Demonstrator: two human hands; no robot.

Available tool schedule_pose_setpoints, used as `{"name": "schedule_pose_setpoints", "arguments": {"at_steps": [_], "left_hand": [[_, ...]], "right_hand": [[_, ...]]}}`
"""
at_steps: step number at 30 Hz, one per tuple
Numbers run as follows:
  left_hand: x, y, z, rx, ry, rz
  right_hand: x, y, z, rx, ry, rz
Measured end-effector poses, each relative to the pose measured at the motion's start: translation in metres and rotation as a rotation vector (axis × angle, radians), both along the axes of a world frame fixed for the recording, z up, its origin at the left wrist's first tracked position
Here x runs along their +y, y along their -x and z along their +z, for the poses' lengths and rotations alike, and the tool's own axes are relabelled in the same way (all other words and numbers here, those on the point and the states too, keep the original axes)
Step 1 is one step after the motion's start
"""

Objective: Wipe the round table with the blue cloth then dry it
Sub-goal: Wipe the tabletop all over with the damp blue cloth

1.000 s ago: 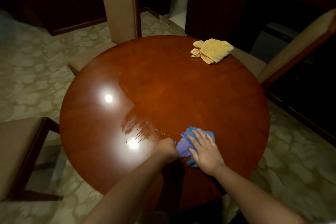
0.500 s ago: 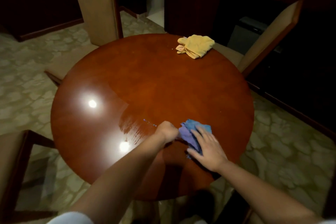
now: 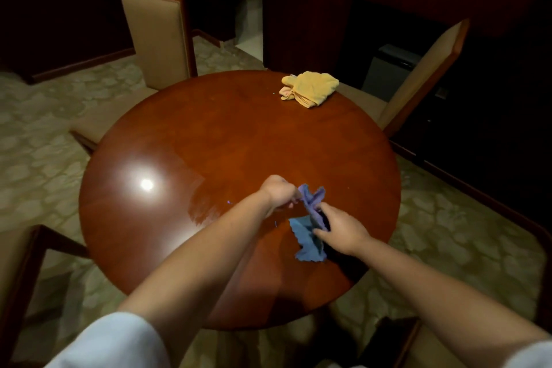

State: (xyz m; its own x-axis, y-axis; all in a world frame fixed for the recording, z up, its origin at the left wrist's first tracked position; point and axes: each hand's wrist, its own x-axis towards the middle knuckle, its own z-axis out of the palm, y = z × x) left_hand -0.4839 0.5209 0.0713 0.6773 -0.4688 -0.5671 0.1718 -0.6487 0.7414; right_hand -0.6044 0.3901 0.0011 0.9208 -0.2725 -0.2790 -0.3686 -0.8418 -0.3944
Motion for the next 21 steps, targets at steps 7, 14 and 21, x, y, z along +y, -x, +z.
{"name": "schedule_pose_setpoints", "arguments": {"at_steps": [7, 14, 21], "left_hand": [[0.013, 0.02, -0.014, -0.023, -0.164, -0.066], [0.019, 0.021, 0.01, -0.092, -0.223, -0.041], [0.026, 0.02, 0.032, -0.157, -0.235, -0.01]], "right_hand": [[0.0, 0.004, -0.01, -0.149, -0.227, -0.441], [0.002, -0.023, 0.042, -0.471, -0.364, -0.316], [0.007, -0.031, 0.063, -0.534, -0.338, -0.236]]}}
